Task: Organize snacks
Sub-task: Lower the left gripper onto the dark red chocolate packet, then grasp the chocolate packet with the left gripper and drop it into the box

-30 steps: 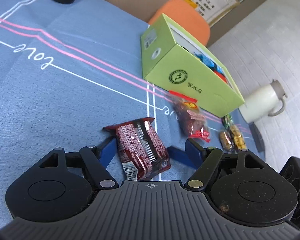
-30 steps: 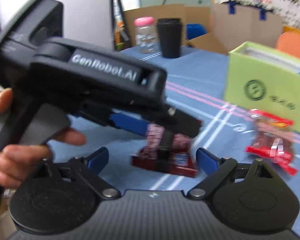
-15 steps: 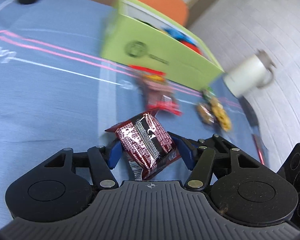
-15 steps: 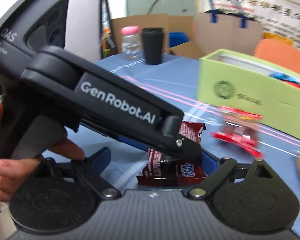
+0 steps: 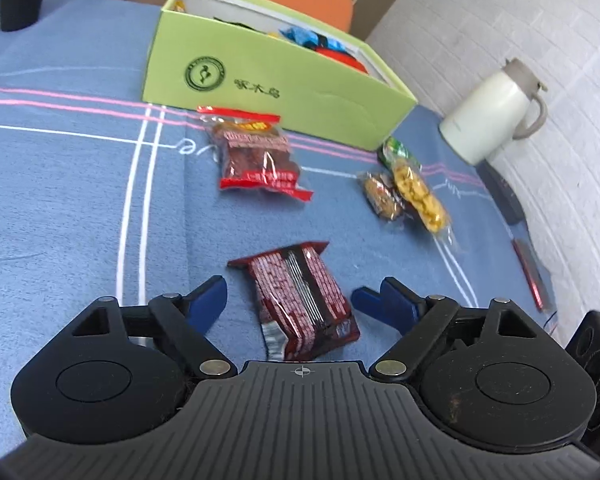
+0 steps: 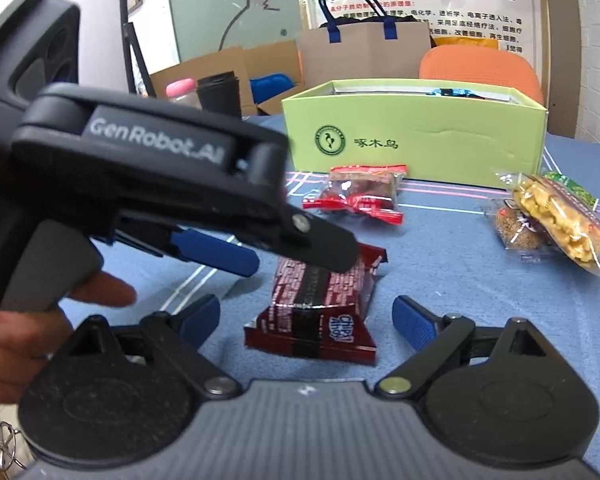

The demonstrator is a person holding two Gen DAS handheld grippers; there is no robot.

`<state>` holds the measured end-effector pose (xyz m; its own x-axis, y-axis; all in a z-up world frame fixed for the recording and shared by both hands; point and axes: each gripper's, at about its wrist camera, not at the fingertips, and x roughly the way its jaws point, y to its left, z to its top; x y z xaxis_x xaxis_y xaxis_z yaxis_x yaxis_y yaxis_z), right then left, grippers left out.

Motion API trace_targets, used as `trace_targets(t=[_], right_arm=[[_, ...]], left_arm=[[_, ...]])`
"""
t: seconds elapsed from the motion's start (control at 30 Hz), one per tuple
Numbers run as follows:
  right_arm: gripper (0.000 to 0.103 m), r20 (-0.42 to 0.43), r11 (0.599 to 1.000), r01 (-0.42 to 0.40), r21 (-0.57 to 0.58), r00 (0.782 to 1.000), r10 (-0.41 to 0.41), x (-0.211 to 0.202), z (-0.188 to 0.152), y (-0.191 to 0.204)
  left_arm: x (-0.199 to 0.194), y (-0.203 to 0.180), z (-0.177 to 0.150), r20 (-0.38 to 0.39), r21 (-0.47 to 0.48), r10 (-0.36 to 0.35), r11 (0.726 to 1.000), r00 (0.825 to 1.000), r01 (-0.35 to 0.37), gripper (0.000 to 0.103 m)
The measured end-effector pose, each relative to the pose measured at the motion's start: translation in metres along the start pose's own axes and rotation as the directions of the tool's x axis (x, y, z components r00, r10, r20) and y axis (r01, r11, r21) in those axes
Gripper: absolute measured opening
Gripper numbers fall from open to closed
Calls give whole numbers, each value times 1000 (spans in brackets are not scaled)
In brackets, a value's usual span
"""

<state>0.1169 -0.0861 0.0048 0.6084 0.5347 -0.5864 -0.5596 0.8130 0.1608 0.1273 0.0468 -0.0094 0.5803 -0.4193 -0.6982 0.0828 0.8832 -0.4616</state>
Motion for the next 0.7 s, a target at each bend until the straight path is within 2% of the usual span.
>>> trace_targets(t=[0.13,0.37,0.47,0.6,0.7], right_arm=[[93,12,1000,21,-20,1000,-21,-9,-5,2],[91,18,1000,10,-26,1000,-10,-6,-8,5],[81,30,999,18,-49,999,-17,-8,-7,11],[85,28,998,46,-45,999,-45,-7,-5,7],[84,6,999,21,-37,1000,-21,1,-6,6]], left_arm=[[6,-10,-1,-14,31,20,999,1000,-19,65],[13,-8,-1,-38,10,25,1000,999,-25,51],[14,-6,-1,-34,0,27,1000,999,-27,49],[14,-5,-2,-34,-2,13,1000,999,-13,49],[14,-3,-2,-25,7,9,1000,1000,-9,46]])
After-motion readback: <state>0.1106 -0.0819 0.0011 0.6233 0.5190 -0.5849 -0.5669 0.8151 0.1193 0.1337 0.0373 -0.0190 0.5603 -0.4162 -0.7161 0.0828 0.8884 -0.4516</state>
